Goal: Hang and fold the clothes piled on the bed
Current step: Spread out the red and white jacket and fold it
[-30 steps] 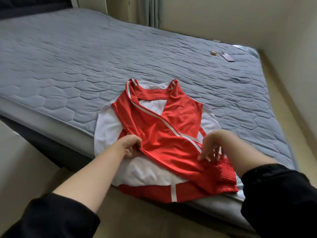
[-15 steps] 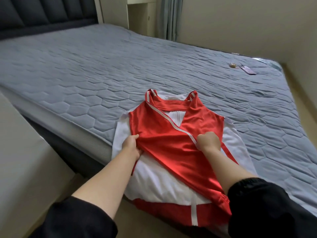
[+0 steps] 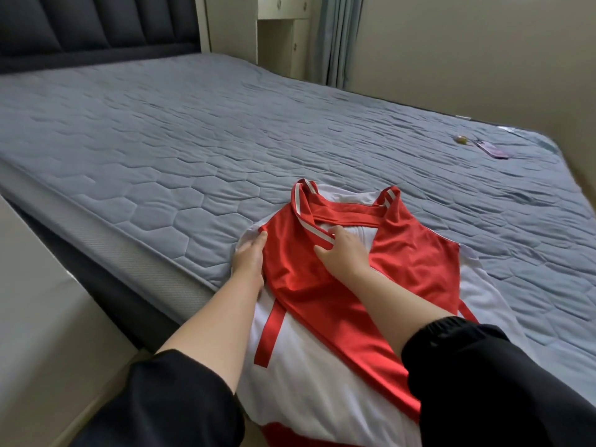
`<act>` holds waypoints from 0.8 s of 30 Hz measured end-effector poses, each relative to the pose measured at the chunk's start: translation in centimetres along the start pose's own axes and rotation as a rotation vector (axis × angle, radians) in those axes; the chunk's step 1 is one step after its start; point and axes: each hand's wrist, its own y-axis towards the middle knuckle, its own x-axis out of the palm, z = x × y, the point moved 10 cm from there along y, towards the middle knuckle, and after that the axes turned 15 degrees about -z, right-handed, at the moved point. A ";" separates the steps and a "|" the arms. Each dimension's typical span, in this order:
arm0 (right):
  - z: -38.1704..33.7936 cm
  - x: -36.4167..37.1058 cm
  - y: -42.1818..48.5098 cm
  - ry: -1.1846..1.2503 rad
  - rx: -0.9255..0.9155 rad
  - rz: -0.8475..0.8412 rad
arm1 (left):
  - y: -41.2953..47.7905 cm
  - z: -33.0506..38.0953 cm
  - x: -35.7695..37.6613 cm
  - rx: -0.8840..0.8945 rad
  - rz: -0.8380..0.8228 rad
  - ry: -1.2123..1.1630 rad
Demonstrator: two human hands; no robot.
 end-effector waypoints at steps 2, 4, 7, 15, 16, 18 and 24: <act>-0.8 0.3 0.9 0.031 -0.029 0.019 | 1.2 0.1 -0.7 0.026 0.036 0.030; 0.0 -0.2 1.4 0.123 0.016 0.078 | 1.7 -0.2 -1.8 0.014 0.138 0.096; 4.7 -1.2 1.2 0.299 0.255 0.159 | 1.1 0.2 -3.4 0.050 0.286 0.273; 7.5 2.1 1.2 0.274 0.352 -0.092 | 2.3 2.1 -1.6 0.006 0.159 0.585; 7.7 2.3 1.2 0.271 0.356 -0.100 | 2.0 2.2 -2.0 0.023 0.181 0.543; 8.0 2.2 1.3 0.288 0.372 -0.083 | 0.6 2.5 -3.2 0.075 0.288 0.525; 6.4 1.1 -0.9 0.135 0.295 0.060 | -4.4 5.6 -3.7 0.264 0.586 0.652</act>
